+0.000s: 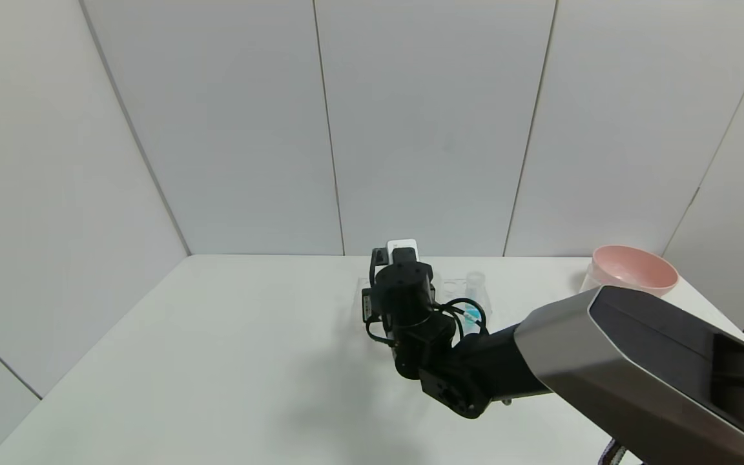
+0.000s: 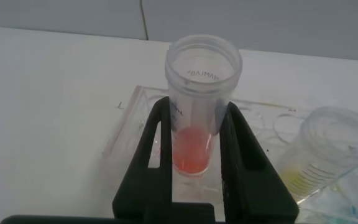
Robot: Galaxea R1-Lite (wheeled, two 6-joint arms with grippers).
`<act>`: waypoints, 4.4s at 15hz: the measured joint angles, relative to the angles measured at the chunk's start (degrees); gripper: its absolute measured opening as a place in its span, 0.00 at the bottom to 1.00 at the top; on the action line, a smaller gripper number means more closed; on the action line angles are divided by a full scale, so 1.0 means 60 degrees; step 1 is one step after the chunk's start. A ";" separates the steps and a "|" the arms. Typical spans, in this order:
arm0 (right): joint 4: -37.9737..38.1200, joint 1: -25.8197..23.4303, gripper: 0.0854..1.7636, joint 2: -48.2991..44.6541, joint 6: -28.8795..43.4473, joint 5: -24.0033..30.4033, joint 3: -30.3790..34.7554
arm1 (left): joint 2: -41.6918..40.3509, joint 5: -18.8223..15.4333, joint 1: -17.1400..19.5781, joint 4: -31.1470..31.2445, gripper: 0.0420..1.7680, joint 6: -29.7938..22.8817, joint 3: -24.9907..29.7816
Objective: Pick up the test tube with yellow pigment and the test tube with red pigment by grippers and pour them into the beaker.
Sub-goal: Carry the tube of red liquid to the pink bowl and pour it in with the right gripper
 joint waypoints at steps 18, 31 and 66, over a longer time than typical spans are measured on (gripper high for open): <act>-0.0087 -0.3086 0.25 -0.4106 -0.1524 0.1223 0.2944 | 0.0000 0.0000 0.0000 0.0000 1.00 0.0000 0.0000; -0.0321 -1.0104 0.25 -0.5786 -0.3698 0.7672 0.5234 | 0.0000 0.0000 0.0000 0.0000 1.00 0.0000 0.0000; -0.4281 -1.0545 0.25 -0.3007 -1.3621 0.9854 0.5730 | 0.0000 0.0000 0.0000 0.0000 1.00 0.0000 0.0000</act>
